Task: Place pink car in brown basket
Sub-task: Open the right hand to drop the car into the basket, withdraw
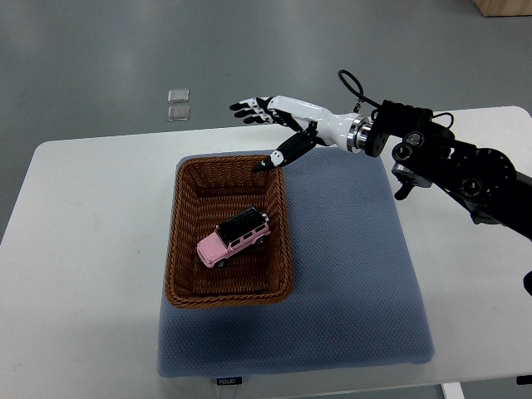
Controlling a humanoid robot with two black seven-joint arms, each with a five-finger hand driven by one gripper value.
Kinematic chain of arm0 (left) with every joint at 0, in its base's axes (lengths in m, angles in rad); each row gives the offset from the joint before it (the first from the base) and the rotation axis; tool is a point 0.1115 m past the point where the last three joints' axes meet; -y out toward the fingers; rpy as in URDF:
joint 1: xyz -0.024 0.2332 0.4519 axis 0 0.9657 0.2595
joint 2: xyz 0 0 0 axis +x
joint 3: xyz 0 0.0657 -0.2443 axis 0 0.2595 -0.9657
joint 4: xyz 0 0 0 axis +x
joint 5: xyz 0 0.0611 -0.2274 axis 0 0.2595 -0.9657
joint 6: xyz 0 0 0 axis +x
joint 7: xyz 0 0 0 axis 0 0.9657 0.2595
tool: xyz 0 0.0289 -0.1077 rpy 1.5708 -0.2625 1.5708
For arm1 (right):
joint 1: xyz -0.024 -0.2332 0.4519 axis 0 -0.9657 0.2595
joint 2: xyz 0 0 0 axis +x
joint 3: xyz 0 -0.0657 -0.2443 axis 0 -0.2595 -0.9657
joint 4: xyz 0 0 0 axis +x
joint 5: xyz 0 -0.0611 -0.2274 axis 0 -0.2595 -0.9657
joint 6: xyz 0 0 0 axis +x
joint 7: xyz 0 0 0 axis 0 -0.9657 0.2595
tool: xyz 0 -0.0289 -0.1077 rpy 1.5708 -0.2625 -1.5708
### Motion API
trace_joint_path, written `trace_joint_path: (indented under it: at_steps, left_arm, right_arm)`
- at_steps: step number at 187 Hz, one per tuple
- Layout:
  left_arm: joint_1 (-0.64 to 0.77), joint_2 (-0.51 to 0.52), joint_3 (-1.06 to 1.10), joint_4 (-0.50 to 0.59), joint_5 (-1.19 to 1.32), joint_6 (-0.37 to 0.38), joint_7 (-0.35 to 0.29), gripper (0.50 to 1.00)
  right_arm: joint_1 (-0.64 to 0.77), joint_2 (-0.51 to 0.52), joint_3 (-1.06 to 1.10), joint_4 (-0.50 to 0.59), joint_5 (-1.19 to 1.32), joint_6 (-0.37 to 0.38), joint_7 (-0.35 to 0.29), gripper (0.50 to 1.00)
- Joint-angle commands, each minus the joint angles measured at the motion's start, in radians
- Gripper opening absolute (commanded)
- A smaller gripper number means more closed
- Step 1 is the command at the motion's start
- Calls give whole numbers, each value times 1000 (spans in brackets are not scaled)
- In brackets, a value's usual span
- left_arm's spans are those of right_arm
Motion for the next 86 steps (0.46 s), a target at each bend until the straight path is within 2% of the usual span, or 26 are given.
trace_joint_path:
  at_steps: [1, 23, 42, 68, 86]
  left_arm:
    - [-1, 0, 0, 0, 0, 0, 0, 1000]
    - [-1, 0, 0, 0, 0, 0, 0, 1000]
    - [-1, 0, 0, 0, 0, 0, 0, 1000]
    - [1, 0, 0, 0, 0, 0, 0, 1000]
    - [1, 0, 0, 0, 0, 0, 0, 1000]
  right_arm:
    - [-114, 6, 179, -7, 166, -3, 4, 907]
    - [-240, 44, 366, -48, 424, -3, 61, 907]
    - [-283, 113, 448, -154, 657, 6, 102, 907]
    - [-290, 124, 455, -294, 861, 49, 106, 909]
    - [-301, 128, 451, -331, 915, 97, 106, 909]
